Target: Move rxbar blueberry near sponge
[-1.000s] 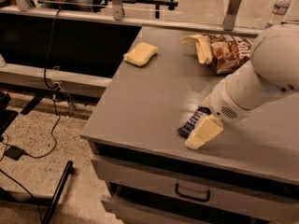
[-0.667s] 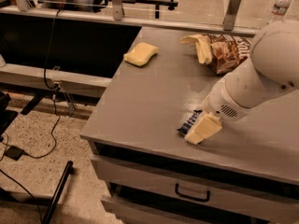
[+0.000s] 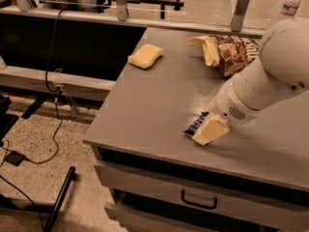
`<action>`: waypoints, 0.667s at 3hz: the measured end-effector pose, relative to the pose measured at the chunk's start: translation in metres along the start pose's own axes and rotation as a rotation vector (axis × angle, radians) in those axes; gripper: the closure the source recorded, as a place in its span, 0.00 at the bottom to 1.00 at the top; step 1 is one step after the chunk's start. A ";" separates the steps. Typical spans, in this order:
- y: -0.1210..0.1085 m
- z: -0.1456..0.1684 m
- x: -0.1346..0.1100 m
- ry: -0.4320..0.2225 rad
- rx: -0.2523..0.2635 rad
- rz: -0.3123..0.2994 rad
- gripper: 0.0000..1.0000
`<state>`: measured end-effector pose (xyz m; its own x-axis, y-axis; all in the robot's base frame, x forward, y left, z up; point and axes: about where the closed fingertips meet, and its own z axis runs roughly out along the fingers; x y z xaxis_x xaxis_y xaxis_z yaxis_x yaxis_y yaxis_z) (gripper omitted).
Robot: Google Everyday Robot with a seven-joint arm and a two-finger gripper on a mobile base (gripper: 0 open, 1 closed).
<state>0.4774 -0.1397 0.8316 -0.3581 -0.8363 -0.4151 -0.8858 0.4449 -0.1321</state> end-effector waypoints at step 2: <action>-0.011 -0.008 -0.007 -0.057 -0.001 0.003 1.00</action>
Offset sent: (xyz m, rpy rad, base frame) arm 0.0296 -0.0078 0.0358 0.1512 -0.0700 0.0091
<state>0.4875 -0.1413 0.8434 -0.3434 -0.8153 -0.4662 -0.8849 0.4472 -0.1302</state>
